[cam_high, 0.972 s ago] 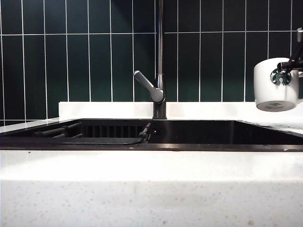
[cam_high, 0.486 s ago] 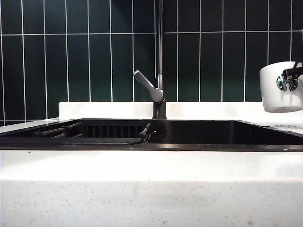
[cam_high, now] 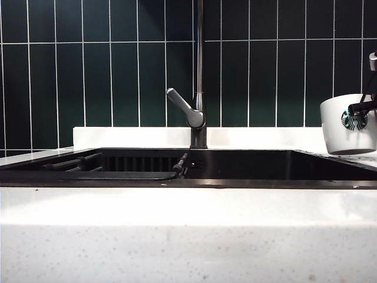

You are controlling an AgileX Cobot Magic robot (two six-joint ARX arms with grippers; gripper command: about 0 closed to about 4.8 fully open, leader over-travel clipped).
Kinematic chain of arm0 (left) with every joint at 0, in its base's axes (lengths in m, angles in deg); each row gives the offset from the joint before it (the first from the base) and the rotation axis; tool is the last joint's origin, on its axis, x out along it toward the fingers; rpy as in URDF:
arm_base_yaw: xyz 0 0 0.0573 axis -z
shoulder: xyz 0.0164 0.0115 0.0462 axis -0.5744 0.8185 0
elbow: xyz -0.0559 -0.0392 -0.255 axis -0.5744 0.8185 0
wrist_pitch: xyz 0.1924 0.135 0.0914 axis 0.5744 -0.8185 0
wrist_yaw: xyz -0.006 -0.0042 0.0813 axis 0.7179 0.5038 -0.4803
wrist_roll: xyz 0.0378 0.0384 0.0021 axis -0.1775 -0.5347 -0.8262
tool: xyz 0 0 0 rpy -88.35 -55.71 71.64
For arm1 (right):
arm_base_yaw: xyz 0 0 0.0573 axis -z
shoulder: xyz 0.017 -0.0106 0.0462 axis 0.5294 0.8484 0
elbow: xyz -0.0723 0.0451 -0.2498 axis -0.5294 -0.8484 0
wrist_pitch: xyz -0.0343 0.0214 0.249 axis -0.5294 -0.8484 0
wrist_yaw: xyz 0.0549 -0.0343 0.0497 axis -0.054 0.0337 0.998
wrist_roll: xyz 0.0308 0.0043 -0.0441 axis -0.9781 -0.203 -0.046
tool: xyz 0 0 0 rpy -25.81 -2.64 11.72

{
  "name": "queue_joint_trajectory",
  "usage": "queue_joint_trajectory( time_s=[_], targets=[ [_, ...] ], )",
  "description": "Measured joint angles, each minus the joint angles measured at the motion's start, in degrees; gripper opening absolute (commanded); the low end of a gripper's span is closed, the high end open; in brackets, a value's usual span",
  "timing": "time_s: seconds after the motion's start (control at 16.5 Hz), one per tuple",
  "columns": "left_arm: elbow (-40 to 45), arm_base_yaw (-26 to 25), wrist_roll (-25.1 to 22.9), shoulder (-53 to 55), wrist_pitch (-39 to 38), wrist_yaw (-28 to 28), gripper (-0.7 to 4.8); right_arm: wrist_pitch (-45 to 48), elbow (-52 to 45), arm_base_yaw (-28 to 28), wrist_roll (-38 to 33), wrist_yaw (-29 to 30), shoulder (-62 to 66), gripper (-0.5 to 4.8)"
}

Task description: Pick up the mug next to the sink, go to the faucet to get some water, pour the water into the sink, and finally put the mug back to its place.

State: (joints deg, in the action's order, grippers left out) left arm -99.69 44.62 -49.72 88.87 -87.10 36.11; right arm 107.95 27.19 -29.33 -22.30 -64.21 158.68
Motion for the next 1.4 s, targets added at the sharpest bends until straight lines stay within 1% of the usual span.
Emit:
queue_joint_trajectory(
  time_s=[0.3, 0.36, 0.49, 0.55, 0.73, 1.03, 1.22, 1.4],
  targets=[
    [0.0, 0.0, 0.0, 0.0, -1.6, 0.0, -0.06, 2.4, 0.0, 0.0, 0.4, -1.8, 1.2, 0.0],
    [0.0, 0.0, 0.0, 0.0, -1.7, 0.0, -0.06, 2.1, 0.0, 0.0, 1.0, -1.8, 1.2, 0.3],
    [0.0, 0.0, 0.0, 0.0, -1.7, 0.0, -0.06, 1.4, 0.1, 0.0, 1.7, -1.8, 1.2, 0.56],
    [0.0, 0.0, 0.0, 0.0, -1.7, 0.0, -0.06, 0.8, 0.1, 0.0, 1.8, -1.8, 1.2, 0.56],
    [0.0, 0.0, 0.0, 0.0, -1.7, 0.0, -0.06, -1.7, 0.1, 0.0, 1.8, -2.7, 1.1, 1.16],
    [0.0, 0.0, 0.0, 0.0, -1.7, 0.0, -0.06, -9.5, 0.2, 0.0, 1.8, -3.4, -1.6, 1.22],
    [0.0, 0.0, 0.0, 0.0, -1.7, 0.0, -0.06, -12.5, 0.2, 0.0, 1.6, -3.4, -3.8, 1.22],
    [0.0, 0.0, 0.0, 0.0, -1.7, 0.0, -0.06, -17.4, 0.2, 0.0, -2.2, -3.3, -8.0, 1.21]
  ],
)
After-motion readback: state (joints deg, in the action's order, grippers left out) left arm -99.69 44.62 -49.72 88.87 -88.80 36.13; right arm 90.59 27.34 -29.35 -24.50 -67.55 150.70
